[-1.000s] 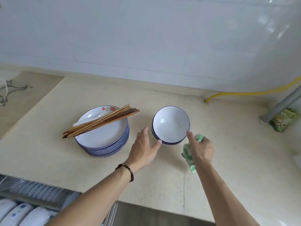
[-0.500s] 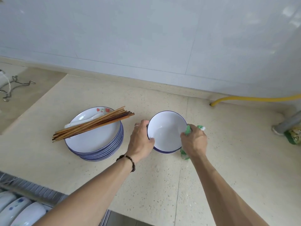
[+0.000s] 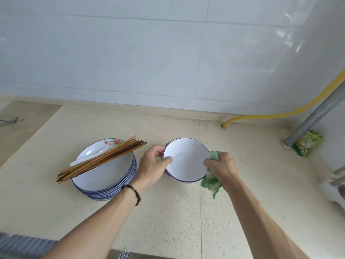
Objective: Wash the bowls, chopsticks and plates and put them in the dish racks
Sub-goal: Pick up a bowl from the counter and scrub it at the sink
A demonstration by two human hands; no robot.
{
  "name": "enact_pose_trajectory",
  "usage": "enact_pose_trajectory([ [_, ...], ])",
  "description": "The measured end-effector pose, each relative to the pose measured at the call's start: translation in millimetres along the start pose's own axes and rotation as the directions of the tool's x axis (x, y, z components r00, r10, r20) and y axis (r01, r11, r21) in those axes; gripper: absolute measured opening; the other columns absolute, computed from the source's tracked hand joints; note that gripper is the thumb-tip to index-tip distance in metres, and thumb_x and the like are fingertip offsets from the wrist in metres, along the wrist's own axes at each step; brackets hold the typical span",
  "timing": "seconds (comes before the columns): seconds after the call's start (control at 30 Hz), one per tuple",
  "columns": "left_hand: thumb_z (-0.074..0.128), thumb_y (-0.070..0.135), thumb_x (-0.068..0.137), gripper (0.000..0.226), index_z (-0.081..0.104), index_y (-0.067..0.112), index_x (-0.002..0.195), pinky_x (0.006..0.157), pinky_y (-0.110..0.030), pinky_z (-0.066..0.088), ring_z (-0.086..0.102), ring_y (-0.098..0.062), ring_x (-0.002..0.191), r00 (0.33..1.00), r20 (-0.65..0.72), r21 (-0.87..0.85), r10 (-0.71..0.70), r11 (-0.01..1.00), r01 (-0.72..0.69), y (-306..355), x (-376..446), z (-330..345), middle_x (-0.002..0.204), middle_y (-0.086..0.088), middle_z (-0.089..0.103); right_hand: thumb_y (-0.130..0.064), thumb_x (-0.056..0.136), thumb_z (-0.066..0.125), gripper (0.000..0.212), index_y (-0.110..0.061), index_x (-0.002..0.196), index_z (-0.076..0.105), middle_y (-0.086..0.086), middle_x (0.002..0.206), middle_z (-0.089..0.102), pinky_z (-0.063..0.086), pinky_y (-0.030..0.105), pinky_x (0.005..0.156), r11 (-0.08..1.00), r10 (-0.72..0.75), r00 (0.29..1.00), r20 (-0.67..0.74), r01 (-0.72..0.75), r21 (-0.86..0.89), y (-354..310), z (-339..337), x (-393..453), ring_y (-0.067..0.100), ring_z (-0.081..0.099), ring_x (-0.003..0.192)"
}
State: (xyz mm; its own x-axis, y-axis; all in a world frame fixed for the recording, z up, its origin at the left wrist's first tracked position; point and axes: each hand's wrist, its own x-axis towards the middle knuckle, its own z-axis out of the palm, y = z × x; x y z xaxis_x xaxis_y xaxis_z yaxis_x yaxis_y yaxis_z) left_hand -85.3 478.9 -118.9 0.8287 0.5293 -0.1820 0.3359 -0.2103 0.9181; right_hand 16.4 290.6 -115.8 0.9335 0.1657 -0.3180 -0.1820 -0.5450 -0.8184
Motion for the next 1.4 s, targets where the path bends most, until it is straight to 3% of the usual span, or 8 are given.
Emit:
enact_pose_trajectory([
  [0.17, 0.065, 0.045, 0.091, 0.039, 0.055, 0.022, 0.121, 0.083, -0.042, 0.061, 0.068, -0.019, 0.092, 0.928, 0.323, -0.191, -0.186, 0.947, 0.256, 21.0, -26.2, 9.8, 0.112, -0.003, 0.063, -0.019, 0.052, 0.067, 0.034, 0.005, 0.076, 0.065, 0.030, 0.075, 0.068, 0.055, 0.068, 0.066, 0.964, 0.130, 0.992, -0.001, -0.126, 0.233, 12.2, -17.2, -38.1, 0.048, 0.068, 0.072],
  [0.33, 0.058, 0.043, 0.095, 0.029, 0.063, 0.021, 0.112, 0.086, -0.047, 0.059, 0.070, -0.030, 0.091, 0.785, 0.570, -0.308, -0.243, 0.822, 0.479, 34.3, -60.3, 37.3, 0.110, -0.012, 0.068, -0.004, 0.073, 0.068, 0.011, 0.004, 0.081, 0.067, 0.022, 0.070, 0.065, 0.052, 0.074, 0.071, 0.903, 0.225, 0.974, -0.041, -0.192, 0.385, 37.3, -46.9, -87.8, 0.040, 0.065, 0.066],
  [0.47, 0.056, 0.043, 0.095, 0.030, 0.062, 0.020, 0.114, 0.083, -0.044, 0.058, 0.069, -0.026, 0.085, 0.763, 0.610, -0.276, -0.215, 0.845, 0.458, 45.7, -94.9, 74.2, 0.109, -0.011, 0.067, -0.031, 0.070, 0.069, 0.036, 0.003, 0.082, 0.066, 0.026, 0.068, 0.068, 0.056, 0.069, 0.071, 0.892, 0.224, 0.966, -0.132, -0.149, 0.426, 69.9, -81.8, -134.3, 0.043, 0.069, 0.063],
  [0.53, 0.055, 0.044, 0.095, 0.036, 0.059, 0.019, 0.121, 0.078, -0.041, 0.058, 0.070, -0.026, 0.086, 0.751, 0.631, -0.220, -0.193, 0.884, 0.412, 50.0, -114.1, 96.8, 0.112, -0.011, 0.067, -0.041, 0.075, 0.063, 0.043, 0.001, 0.083, 0.065, 0.029, 0.073, 0.069, 0.059, 0.060, 0.067, 0.908, 0.213, 0.959, -0.187, -0.123, 0.401, 83.4, -102.0, -162.0, 0.044, 0.071, 0.065],
  [0.73, 0.066, 0.056, 0.081, 0.055, 0.053, 0.019, 0.119, 0.075, -0.039, 0.059, 0.069, -0.026, 0.083, 0.730, 0.673, -0.040, -0.115, 0.981, 0.192, 61.9, -181.6, 170.2, 0.101, -0.010, 0.064, -0.014, 0.088, 0.056, 0.016, -0.001, 0.080, 0.061, 0.014, 0.066, 0.063, 0.044, 0.030, 0.052, 0.842, 0.306, 0.879, -0.365, -0.071, 0.534, 166.1, -171.7, -243.3, 0.027, 0.061, 0.055],
  [1.0, 0.073, 0.056, 0.078, 0.061, 0.050, 0.023, 0.124, 0.070, -0.035, 0.059, 0.067, -0.022, 0.095, 0.658, 0.748, 0.184, -0.087, 0.980, -0.080, 72.7, -283.0, 272.1, 0.114, -0.002, 0.064, -0.009, 0.083, 0.054, 0.009, -0.015, 0.086, 0.060, 0.016, 0.073, 0.050, 0.046, 0.043, 0.059, 0.690, 0.453, 0.737, -0.501, 0.066, 0.721, 272.4, -240.4, -338.4, 0.032, 0.056, 0.063],
  [1.13, 0.069, 0.069, 0.066, 0.073, 0.049, 0.026, 0.121, 0.082, -0.043, 0.061, 0.064, -0.021, 0.102, 0.624, 0.779, 0.294, -0.059, 0.913, -0.281, 79.9, -321.6, 309.2, 0.113, 0.002, 0.062, 0.003, 0.082, 0.044, 0.021, -0.017, 0.075, 0.047, 0.013, 0.074, 0.031, 0.032, 0.040, 0.058, 0.576, 0.487, 0.753, -0.442, 0.104, 0.811, 294.8, -257.3, -367.9, 0.027, 0.031, 0.065],
  [1.4, 0.066, 0.065, 0.082, 0.067, 0.045, 0.024, 0.130, 0.091, -0.045, 0.055, 0.059, -0.025, 0.107, 0.617, 0.787, 0.417, -0.012, 0.748, -0.517, 88.3, -365.2, 346.4, 0.119, 0.000, 0.059, -0.002, 0.081, 0.047, 0.010, -0.009, 0.084, 0.054, 0.015, 0.081, 0.037, 0.032, 0.035, 0.053, 0.557, 0.456, 0.782, -0.425, 0.122, 0.821, 331.9, -272.4, -400.1, 0.035, 0.034, 0.075],
])
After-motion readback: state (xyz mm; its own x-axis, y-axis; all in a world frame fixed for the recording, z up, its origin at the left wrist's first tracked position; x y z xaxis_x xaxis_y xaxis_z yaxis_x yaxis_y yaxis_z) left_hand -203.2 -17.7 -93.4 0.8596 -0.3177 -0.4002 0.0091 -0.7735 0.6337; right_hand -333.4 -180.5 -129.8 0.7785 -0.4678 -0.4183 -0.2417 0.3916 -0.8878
